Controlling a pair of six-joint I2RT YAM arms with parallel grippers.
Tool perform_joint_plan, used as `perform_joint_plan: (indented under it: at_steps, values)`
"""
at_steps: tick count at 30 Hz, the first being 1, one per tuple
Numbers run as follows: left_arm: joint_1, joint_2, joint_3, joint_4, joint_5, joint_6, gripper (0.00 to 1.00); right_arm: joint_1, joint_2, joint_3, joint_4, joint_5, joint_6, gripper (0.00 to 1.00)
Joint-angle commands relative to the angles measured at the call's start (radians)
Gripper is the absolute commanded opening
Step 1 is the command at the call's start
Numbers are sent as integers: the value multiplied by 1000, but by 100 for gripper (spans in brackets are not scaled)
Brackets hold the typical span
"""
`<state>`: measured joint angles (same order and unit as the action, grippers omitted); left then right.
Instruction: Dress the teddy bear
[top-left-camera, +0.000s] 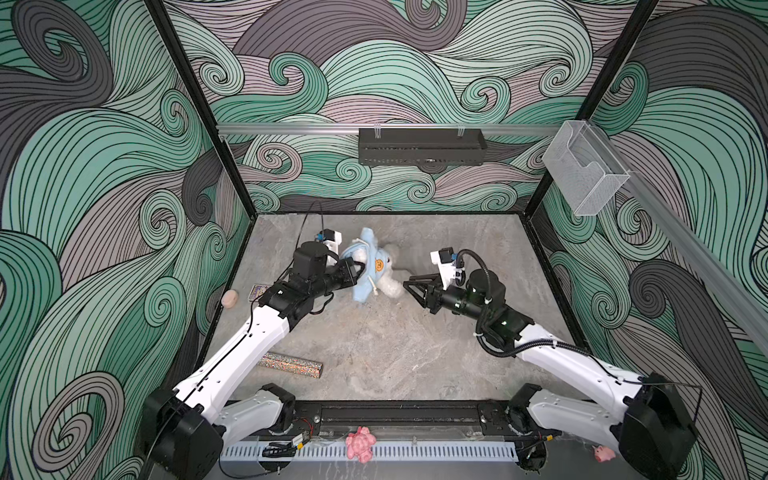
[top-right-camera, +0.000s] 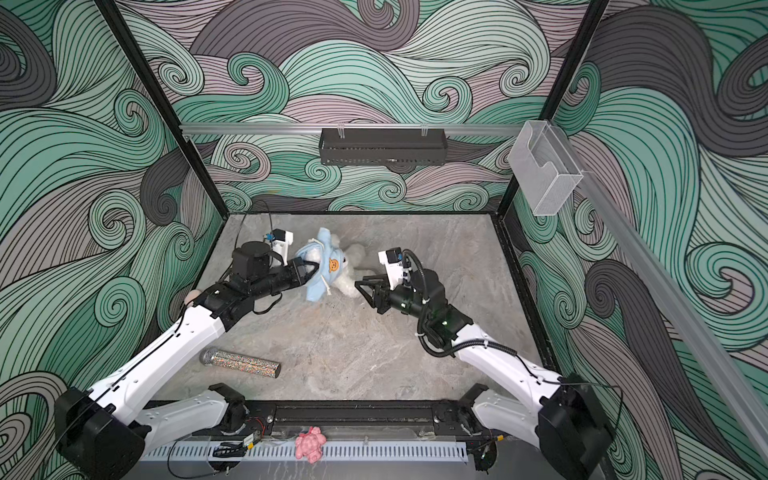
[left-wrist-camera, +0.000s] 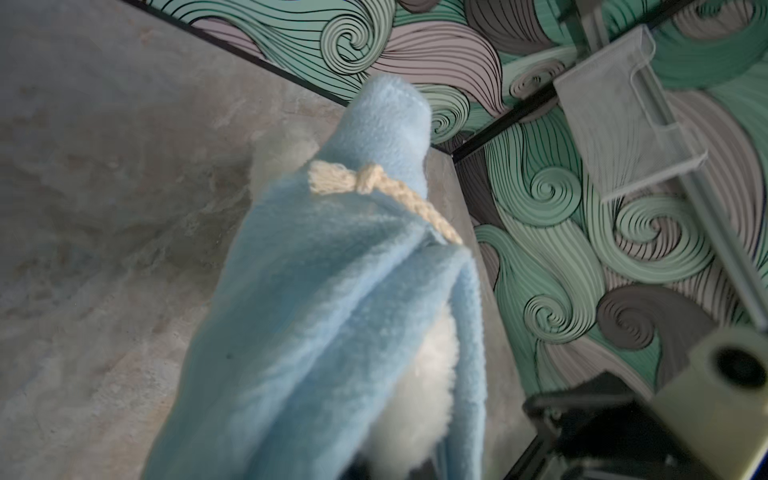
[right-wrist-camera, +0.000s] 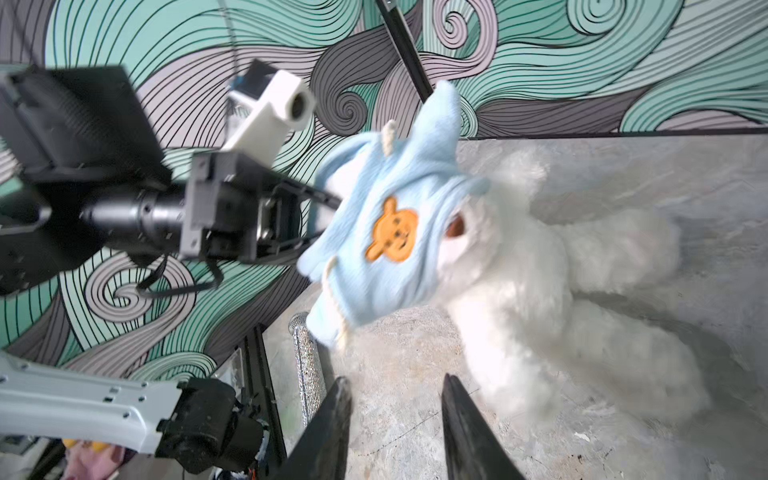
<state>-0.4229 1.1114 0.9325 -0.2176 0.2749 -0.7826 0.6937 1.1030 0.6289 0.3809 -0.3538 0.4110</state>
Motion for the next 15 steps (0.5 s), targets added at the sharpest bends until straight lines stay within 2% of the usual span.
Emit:
perform_joint_plan:
  at_steps: [1,9,15]
  values:
    - [16,-1,17,89,124,-315,0,41,13,-46,55,93,-113,38]
    - [16,38,80,14,202,-312,0,70,141,-7,162,51,-133,31]
    - [13,86,97,16,269,-304,0,70,200,54,166,47,-149,31]
